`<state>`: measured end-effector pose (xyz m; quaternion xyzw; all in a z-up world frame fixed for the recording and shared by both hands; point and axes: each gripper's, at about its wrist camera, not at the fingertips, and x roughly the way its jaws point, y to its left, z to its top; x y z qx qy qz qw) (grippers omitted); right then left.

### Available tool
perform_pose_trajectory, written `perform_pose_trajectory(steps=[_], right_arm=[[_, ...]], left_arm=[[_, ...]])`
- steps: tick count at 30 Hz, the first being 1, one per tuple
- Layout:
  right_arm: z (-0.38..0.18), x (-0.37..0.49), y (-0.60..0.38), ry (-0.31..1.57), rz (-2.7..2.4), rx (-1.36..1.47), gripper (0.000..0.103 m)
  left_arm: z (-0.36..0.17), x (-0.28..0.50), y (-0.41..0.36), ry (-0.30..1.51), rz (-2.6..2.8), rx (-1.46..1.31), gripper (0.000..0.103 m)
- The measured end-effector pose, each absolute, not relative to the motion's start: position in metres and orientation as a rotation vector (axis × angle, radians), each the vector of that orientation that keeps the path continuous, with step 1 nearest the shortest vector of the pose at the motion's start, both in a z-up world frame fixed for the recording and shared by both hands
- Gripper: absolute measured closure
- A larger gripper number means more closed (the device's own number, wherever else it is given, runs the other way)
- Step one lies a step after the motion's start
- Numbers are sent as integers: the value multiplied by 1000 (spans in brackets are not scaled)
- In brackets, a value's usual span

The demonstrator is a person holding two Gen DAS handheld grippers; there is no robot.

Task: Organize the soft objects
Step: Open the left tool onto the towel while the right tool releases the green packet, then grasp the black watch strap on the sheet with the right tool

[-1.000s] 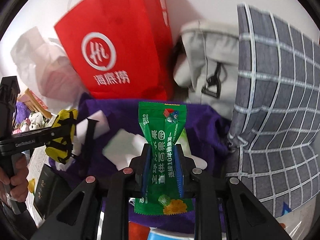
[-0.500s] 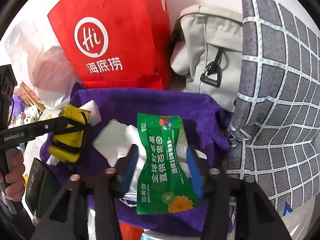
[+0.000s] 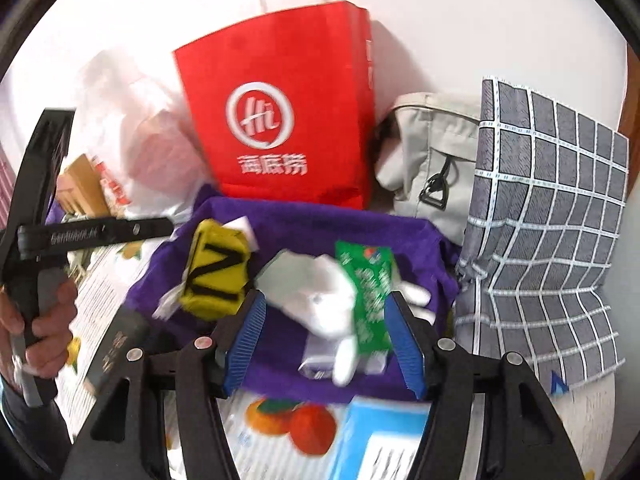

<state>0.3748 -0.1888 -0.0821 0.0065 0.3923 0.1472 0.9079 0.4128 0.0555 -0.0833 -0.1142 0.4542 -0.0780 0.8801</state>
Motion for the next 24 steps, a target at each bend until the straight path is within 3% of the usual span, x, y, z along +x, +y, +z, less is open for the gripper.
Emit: perform_pose_trajectory(steps=[5, 24], right_arm=[[-89, 331, -168, 835, 323, 31, 61], [-157, 220, -125, 1009, 350, 74, 62]], left_arm=[[-68, 375, 67, 916, -122, -192, 31], [-100, 245, 123, 957, -25, -134, 31]])
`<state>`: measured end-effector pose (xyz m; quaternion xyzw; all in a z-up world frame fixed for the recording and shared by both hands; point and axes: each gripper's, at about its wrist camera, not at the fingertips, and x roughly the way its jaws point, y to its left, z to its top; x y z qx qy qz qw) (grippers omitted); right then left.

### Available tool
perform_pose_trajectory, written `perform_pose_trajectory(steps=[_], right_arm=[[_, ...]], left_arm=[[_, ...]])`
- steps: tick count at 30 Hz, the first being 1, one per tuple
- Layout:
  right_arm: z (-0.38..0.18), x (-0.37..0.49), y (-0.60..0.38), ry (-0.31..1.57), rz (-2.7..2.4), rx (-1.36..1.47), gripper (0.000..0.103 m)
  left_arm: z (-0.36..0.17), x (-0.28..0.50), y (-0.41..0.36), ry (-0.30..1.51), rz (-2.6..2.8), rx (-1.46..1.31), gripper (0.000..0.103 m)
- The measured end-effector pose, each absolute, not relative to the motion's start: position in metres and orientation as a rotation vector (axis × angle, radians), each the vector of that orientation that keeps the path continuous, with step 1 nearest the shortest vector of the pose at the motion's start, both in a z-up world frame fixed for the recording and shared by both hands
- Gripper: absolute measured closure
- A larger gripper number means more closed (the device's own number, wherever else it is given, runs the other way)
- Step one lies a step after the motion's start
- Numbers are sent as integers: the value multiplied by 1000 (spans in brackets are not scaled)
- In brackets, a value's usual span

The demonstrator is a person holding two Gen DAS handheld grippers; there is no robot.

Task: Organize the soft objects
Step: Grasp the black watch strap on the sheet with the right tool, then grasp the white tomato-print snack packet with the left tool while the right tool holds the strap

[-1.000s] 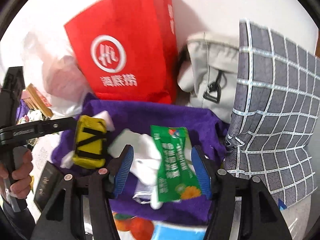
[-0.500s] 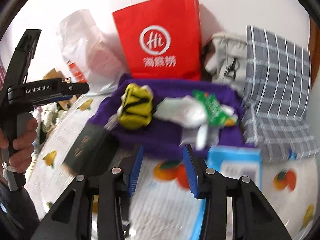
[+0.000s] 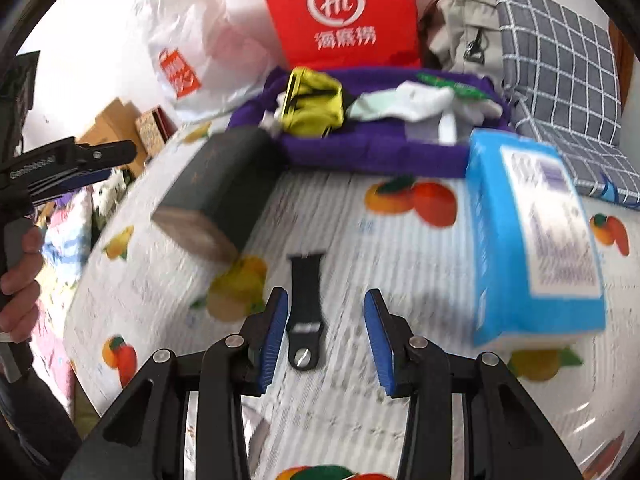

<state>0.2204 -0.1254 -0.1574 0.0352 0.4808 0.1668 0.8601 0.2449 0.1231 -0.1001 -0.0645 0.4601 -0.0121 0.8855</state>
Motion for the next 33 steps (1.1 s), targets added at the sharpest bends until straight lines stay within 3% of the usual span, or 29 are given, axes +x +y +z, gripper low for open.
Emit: perform_pose_trajectory(steps=[10, 12, 13, 24, 27, 33], right_arm=[[-190, 234, -82, 980, 308, -89, 62], [-191, 238, -76, 955, 292, -135, 71], [-190, 239, -74, 951, 300, -153, 83], [-190, 224, -84, 982, 316, -108, 77], [-191, 225, -79, 942, 343, -156, 82], [-187, 218, -96, 943, 385, -103, 83]], left_arm=[[-107, 215, 148, 966, 19, -125, 31], [-107, 213, 148, 966, 15, -129, 31], [-107, 212, 148, 966, 11, -132, 31], [-118, 194, 137, 997, -37, -158, 31], [-124, 188, 129, 1008, -50, -157, 31], [-149, 168, 108, 1067, -77, -145, 31]])
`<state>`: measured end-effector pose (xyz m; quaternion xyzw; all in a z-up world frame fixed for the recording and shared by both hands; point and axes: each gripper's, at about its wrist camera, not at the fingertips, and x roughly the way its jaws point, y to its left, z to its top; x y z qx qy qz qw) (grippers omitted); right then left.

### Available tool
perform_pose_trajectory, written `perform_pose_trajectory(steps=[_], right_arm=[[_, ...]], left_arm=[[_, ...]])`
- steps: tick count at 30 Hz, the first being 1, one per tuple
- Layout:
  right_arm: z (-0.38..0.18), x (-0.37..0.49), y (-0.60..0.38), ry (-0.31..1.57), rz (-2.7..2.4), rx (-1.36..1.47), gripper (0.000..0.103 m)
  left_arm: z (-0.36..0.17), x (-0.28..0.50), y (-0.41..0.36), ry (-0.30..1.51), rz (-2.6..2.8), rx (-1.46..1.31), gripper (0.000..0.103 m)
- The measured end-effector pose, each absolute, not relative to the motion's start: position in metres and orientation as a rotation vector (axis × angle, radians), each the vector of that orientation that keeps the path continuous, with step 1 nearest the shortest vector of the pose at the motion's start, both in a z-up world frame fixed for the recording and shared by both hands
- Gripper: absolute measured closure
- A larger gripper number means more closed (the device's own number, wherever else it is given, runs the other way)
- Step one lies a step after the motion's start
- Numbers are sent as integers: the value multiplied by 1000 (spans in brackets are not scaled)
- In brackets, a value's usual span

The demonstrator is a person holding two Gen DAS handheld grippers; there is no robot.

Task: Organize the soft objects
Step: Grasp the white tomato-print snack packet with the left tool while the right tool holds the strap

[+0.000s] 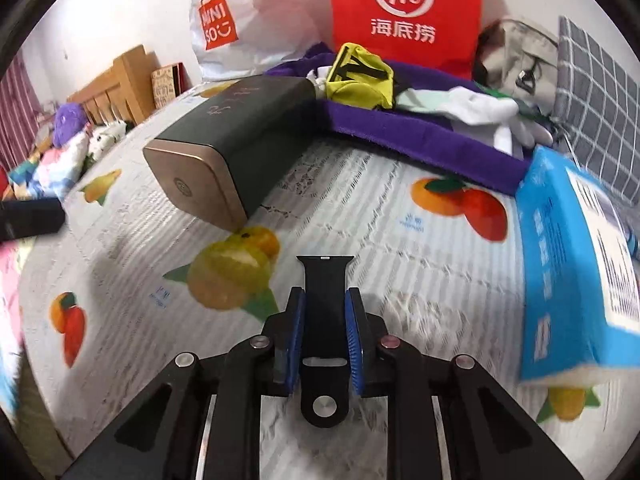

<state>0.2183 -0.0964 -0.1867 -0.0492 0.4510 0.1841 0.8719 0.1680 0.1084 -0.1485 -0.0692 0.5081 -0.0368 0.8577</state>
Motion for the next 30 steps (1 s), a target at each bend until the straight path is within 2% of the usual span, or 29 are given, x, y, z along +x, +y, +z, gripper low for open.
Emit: perform_pose_trajectory(steps=[10, 12, 16, 19, 25, 27, 29, 30], right_arm=[[-148, 163, -155, 850, 341, -27, 83], [-145, 155, -167, 844, 330, -15, 83], [-143, 138, -191, 837, 307, 10, 83], [-144, 129, -206, 836, 290, 35, 83], [-161, 120, -227, 859, 244, 66, 83], [-170, 118, -232, 883, 232, 67, 83], [-177, 116, -237, 896, 215, 67, 83], [-179, 115, -240, 898, 215, 76, 83]], left_arm=[[-187, 137, 54, 1184, -234, -161, 31], [-189, 134, 45, 1169, -249, -156, 21], [-189, 129, 25, 1164, -283, -150, 11], [-190, 130, 11, 1168, -261, -101, 8], [-198, 125, -22, 1143, -163, 103, 6], [-198, 123, -24, 1117, -149, 91, 7], [-197, 121, -23, 1107, -152, 95, 10], [-196, 120, -23, 1098, -152, 95, 15]])
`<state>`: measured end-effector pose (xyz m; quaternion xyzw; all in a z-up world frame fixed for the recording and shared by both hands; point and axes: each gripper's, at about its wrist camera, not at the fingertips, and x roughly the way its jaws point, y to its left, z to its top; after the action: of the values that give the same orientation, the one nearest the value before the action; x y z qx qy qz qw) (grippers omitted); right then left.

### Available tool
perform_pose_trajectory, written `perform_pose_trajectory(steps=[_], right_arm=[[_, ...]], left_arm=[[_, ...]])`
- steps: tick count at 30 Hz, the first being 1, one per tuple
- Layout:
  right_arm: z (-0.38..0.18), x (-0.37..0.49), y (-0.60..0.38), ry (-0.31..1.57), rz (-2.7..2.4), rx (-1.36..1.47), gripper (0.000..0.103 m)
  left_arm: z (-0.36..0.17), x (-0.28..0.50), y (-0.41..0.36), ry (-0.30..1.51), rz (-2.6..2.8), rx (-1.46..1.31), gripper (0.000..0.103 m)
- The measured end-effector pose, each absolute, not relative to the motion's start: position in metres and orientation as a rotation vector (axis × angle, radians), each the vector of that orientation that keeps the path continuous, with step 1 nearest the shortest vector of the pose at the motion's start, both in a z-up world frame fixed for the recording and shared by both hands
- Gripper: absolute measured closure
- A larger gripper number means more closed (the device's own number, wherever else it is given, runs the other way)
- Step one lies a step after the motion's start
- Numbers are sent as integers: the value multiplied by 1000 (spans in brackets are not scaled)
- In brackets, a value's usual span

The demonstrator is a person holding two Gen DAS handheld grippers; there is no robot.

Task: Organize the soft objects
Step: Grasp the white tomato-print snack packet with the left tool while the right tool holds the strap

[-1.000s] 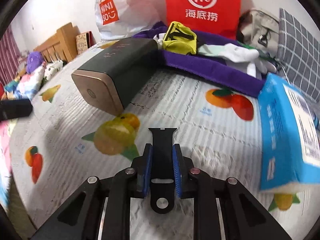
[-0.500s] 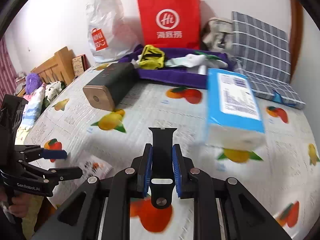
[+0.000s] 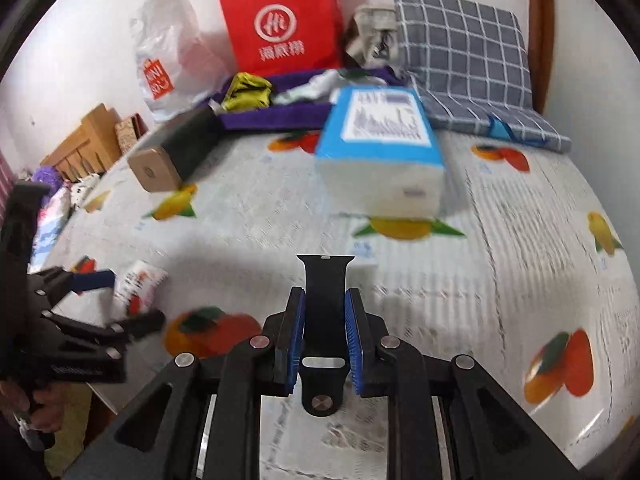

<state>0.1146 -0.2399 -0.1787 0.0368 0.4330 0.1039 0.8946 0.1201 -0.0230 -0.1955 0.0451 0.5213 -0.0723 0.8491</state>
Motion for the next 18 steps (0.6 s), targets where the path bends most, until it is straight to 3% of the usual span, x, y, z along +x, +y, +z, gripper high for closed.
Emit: perform_pose_trajectory(steps=[3, 6, 7, 18], right_arm=[[-180, 113, -244, 896, 218, 92, 83], [-181, 112, -244, 896, 216, 91, 83], [-181, 112, -244, 897, 218, 92, 83], [-187, 112, -243, 917, 212, 87, 83]], left_arm=[[-191, 118, -21, 1072, -152, 91, 40], [-189, 119, -21, 1064, -164, 95, 51], [-188, 119, -21, 1060, -168, 93, 62], [-187, 126, -3, 1070, -191, 17, 83]])
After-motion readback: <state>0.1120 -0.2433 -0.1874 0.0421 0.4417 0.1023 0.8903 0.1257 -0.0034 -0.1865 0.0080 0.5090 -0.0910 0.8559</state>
